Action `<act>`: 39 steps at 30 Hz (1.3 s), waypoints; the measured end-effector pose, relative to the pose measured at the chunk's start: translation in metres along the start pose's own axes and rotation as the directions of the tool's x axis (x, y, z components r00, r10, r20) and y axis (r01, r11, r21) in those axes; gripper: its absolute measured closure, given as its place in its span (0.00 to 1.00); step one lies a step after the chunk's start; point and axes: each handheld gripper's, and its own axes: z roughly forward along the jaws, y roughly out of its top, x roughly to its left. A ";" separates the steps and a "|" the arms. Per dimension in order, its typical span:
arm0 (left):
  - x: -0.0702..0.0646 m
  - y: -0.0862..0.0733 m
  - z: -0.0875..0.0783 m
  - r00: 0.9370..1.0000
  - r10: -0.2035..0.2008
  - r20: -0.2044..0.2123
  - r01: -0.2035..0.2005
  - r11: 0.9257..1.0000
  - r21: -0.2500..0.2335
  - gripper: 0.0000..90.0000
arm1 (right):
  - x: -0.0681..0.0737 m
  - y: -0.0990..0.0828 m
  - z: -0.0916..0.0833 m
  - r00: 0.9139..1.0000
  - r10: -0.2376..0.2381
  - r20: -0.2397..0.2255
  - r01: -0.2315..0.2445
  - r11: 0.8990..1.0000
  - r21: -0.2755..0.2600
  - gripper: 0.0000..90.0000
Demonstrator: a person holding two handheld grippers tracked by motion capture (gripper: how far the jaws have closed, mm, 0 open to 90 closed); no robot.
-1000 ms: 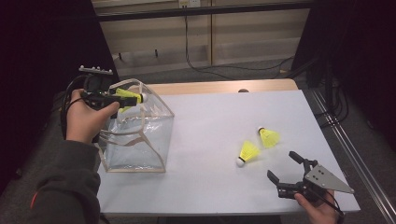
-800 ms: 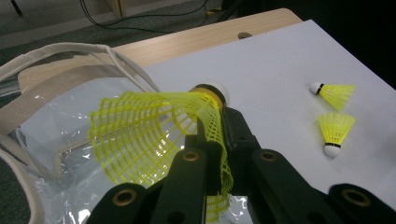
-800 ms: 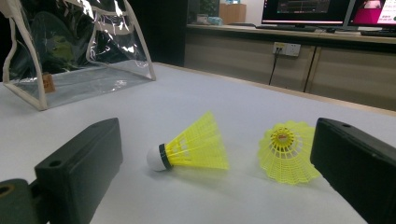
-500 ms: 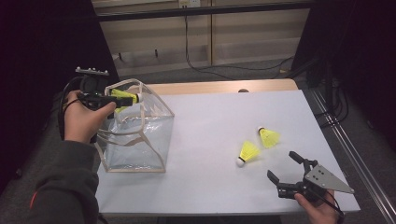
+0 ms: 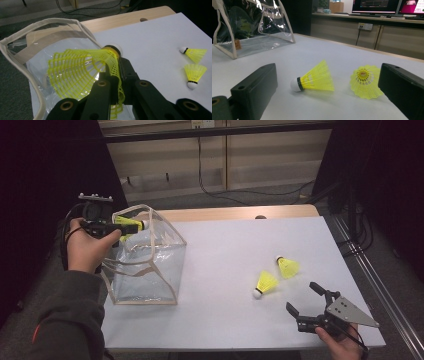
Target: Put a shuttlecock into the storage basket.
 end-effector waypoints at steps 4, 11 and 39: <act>0.001 0.000 0.003 1.000 -0.005 -0.002 0.005 1.000 -0.002 0.97 | 0.000 0.000 0.000 1.000 -0.002 0.001 0.002 1.000 -0.002 0.02; 0.003 0.000 0.009 1.000 -0.015 -0.014 0.015 1.000 0.009 0.97 | 0.000 0.000 0.000 1.000 -0.001 -0.002 0.001 1.000 -0.005 0.02; 0.011 -0.005 0.021 0.997 -0.027 -0.066 0.028 1.000 0.015 0.89 | 0.000 0.000 0.000 1.000 -0.002 -0.003 0.002 1.000 -0.005 0.02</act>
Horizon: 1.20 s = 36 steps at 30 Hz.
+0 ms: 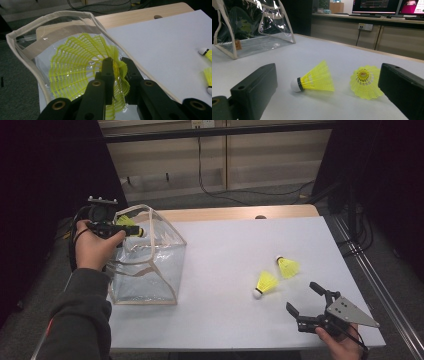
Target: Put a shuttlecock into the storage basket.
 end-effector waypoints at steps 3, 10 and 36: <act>0.000 0.000 0.000 1.000 0.004 -0.014 -0.005 1.000 -0.006 0.85 | 0.000 0.000 0.000 1.000 -0.001 0.001 0.001 1.000 0.003 0.02; 0.000 0.000 0.000 1.000 -0.001 -0.026 0.002 1.000 0.005 0.82 | 0.001 0.000 0.000 1.000 -0.004 -0.002 0.004 1.000 0.001 0.02; 0.000 -0.003 0.012 0.999 0.006 -0.033 -0.005 1.000 0.013 0.73 | 0.001 0.000 0.000 1.000 -0.003 -0.002 0.003 1.000 -0.001 0.02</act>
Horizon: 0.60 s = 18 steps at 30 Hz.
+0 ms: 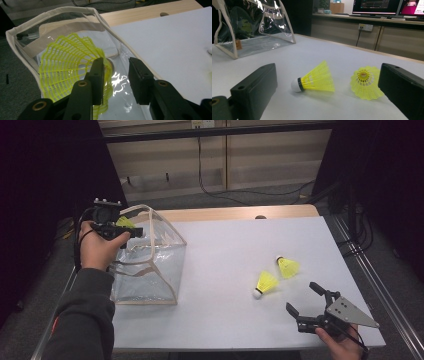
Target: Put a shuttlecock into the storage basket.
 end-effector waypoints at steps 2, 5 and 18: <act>0.000 0.000 0.000 1.000 -0.005 -0.010 0.005 1.000 -0.001 0.77 | 0.000 0.000 0.000 1.000 0.000 0.000 0.000 1.000 0.000 0.02; 0.001 0.000 -0.001 0.999 -0.038 -0.007 0.038 0.999 0.009 0.94 | 0.000 0.000 0.000 1.000 0.000 0.000 0.000 1.000 -0.003 0.02; 0.002 -0.001 -0.003 0.999 -0.053 0.003 0.053 0.998 -0.037 0.62 | 0.000 0.000 0.000 1.000 0.000 0.000 0.000 1.000 -0.001 0.02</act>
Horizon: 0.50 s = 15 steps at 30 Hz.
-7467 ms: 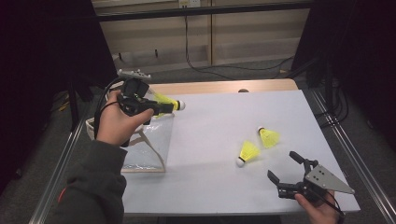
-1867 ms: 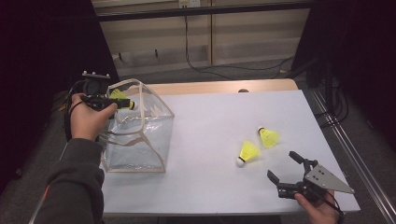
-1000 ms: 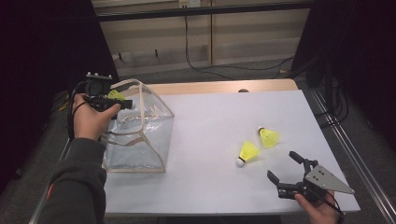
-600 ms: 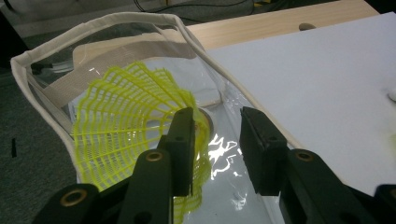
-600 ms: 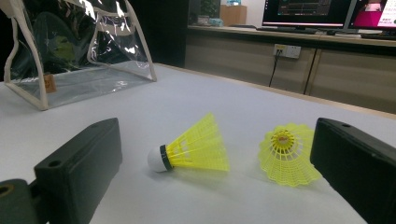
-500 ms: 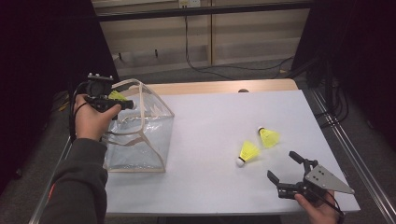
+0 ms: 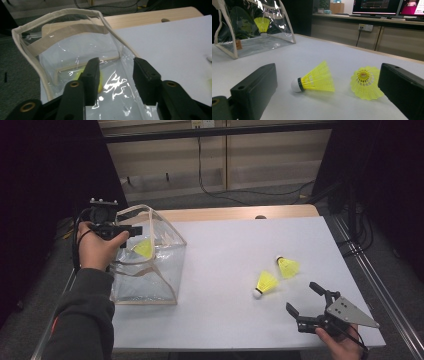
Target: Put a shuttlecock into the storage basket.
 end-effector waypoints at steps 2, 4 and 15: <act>0.000 0.000 -0.001 1.000 0.006 0.001 -0.006 1.000 -0.001 0.60 | 0.000 0.000 0.000 1.000 0.000 0.001 0.000 1.000 -0.002 0.02; -0.001 0.001 -0.001 1.000 -0.008 0.009 0.008 1.000 -0.010 0.58 | 0.000 0.000 0.000 1.000 -0.001 0.000 0.001 1.000 0.000 0.02; -0.010 0.006 -0.008 0.997 -0.007 0.083 0.011 0.999 -0.045 0.43 | 0.000 0.000 -0.001 1.000 -0.003 0.002 0.003 1.000 -0.003 0.02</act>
